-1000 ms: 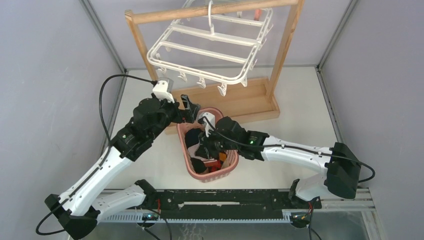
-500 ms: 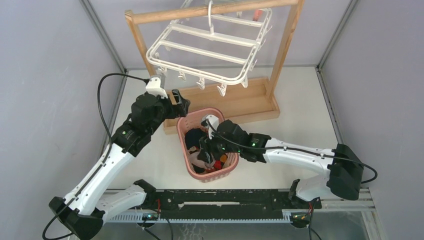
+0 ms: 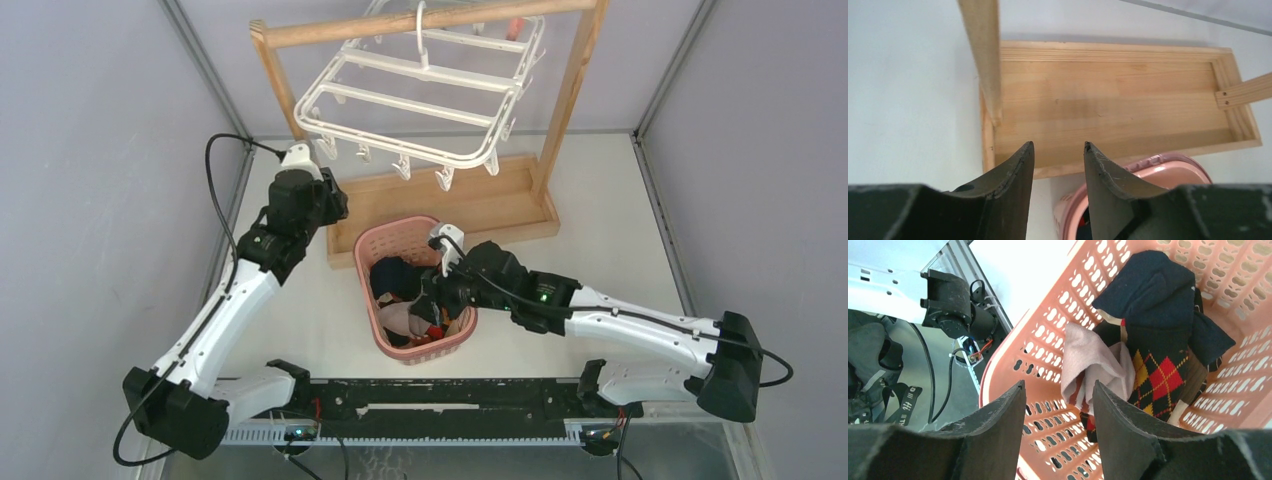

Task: Remove the socks clipped to the hanger
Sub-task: Place the sock in the bin, then adjust the clothesline at the center of the board, then adjust the bin at the center of the board.

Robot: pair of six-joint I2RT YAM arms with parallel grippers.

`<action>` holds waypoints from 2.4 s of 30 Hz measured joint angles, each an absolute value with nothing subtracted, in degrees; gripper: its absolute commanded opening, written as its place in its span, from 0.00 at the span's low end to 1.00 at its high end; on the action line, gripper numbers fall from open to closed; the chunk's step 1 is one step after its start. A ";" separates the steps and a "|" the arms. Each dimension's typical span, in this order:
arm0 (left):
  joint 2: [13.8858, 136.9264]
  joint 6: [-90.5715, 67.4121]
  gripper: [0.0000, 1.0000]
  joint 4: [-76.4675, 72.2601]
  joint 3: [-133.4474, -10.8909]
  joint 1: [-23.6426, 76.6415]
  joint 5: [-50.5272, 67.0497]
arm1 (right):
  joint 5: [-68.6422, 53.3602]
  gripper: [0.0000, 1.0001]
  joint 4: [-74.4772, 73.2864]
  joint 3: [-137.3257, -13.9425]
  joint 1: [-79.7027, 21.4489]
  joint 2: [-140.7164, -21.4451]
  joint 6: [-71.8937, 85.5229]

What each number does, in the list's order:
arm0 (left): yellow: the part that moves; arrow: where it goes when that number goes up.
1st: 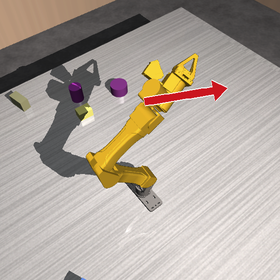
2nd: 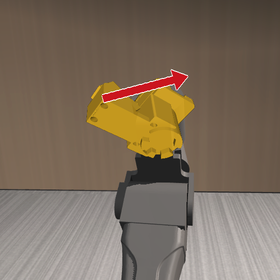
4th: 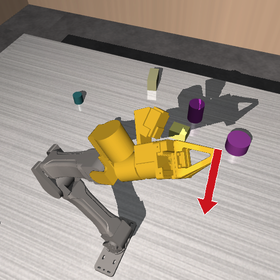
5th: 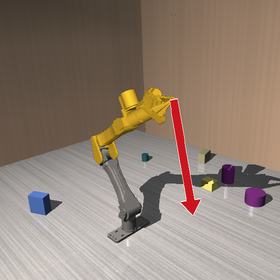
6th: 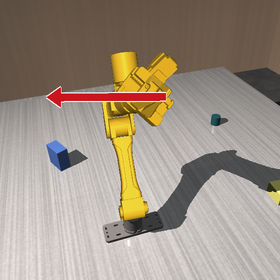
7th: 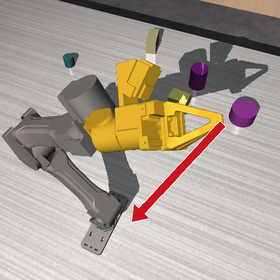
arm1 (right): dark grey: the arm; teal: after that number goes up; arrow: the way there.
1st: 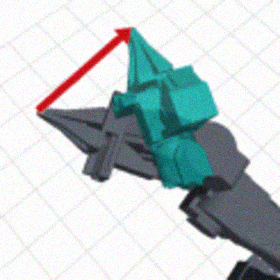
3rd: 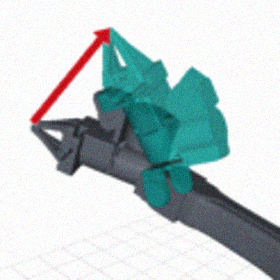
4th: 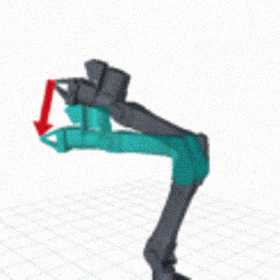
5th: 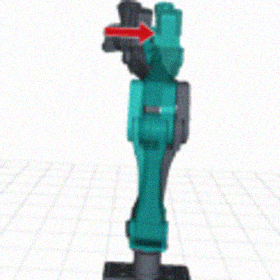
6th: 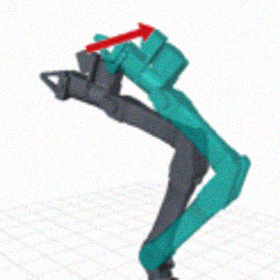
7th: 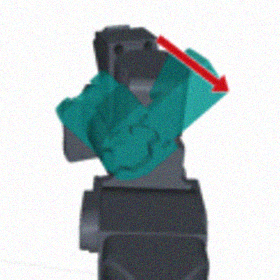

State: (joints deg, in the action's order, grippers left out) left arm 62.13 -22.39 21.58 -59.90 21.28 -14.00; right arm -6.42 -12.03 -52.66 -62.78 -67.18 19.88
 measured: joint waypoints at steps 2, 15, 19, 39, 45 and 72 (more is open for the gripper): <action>63.24 -22.41 0.45 21.61 -60.03 19.86 -14.02 | -6.35 0.59 -12.34 -51.77 -62.78 -66.32 19.92; 73.63 -22.22 0.40 20.93 -67.57 11.33 -10.72 | -5.96 0.59 -14.57 -48.75 -62.78 -61.87 21.02; 76.86 -22.13 0.38 20.25 -70.00 10.37 -9.74 | -5.78 0.59 -14.70 -48.34 -62.78 -60.51 21.19; 86.91 -21.02 0.76 19.03 -79.75 7.84 -5.19 | -0.99 0.59 -21.78 -47.05 -64.64 -53.76 22.96; 84.25 -21.71 0.77 20.16 -78.89 7.86 -3.88 | 4.54 0.59 -25.30 -47.05 -68.86 -52.90 23.97; 80.44 -23.92 0.72 18.48 -68.07 19.86 -2.76 | 23.33 0.59 -38.37 -49.01 -82.63 -50.83 36.69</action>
State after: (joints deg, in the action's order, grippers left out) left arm 80.44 -23.92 18.48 -68.07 19.86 -2.76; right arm 23.33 -38.37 -49.01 -82.63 -50.83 36.69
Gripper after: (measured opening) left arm 0.729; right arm 0.590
